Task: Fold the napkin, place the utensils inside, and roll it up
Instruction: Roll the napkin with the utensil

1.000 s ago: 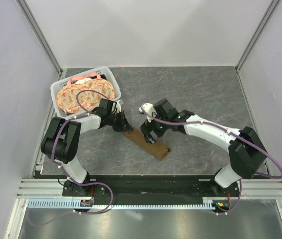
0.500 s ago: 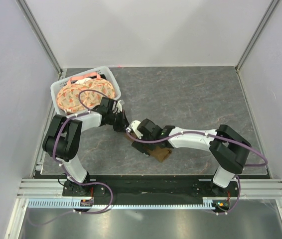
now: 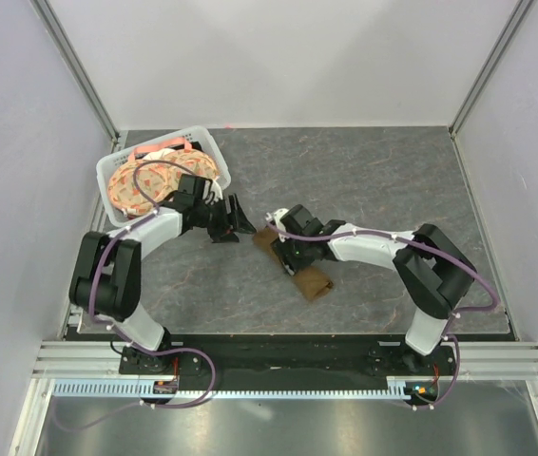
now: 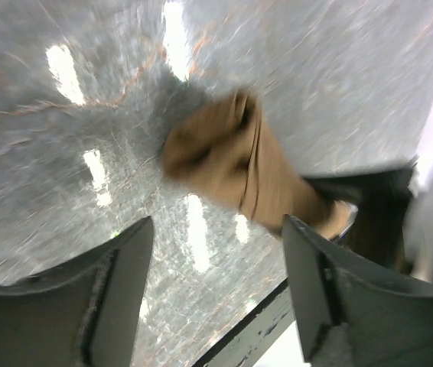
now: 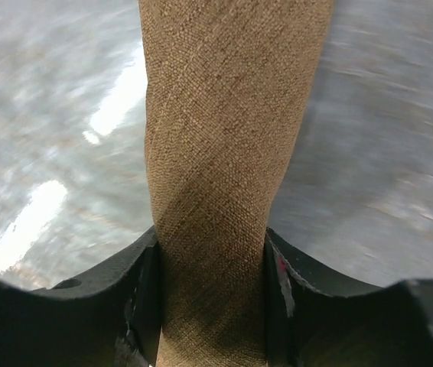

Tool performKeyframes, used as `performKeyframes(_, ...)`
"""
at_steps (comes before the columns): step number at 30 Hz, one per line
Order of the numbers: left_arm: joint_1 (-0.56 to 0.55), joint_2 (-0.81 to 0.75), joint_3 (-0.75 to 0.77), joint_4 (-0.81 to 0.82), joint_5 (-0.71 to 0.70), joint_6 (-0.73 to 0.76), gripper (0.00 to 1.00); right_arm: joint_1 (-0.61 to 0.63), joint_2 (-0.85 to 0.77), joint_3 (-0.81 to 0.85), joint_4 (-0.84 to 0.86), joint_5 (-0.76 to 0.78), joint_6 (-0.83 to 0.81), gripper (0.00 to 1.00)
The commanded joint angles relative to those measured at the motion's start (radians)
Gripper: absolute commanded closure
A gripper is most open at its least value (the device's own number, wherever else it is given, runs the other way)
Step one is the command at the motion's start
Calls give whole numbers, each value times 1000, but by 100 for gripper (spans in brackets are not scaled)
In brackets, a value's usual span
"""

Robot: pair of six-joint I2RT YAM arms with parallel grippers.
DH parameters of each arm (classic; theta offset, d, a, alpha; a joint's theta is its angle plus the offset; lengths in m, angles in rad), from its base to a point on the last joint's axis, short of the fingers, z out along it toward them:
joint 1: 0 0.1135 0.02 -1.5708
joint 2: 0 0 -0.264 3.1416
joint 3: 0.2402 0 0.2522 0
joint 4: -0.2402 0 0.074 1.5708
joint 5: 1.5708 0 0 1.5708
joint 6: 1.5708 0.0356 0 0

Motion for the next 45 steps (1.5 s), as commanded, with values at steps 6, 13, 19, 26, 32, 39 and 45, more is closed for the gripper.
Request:
performKeyframes(6,59,-220,87,-110,6,42,8,-230,1,-73,-100,62,158,47)
performKeyframes(13,107,-338,73,-170,86,143,6,-425,41,-60,-123,62,87,46)
performKeyframes(19,174,-409,50,-187,135,223,5,-586,73,-42,-120,31,81,47)
performKeyframes(26,180,-485,45,-181,109,266,5,-624,20,1,-126,-1,110,33)
performKeyframes(32,186,-568,88,-213,37,254,1,-627,-132,68,-157,-27,126,2)
performKeyframes(39,186,-692,81,-219,-41,201,1,-634,-403,92,-162,52,109,2)
performKeyframes(45,186,-861,19,-209,-148,231,1,-631,-756,-195,47,177,84,2)
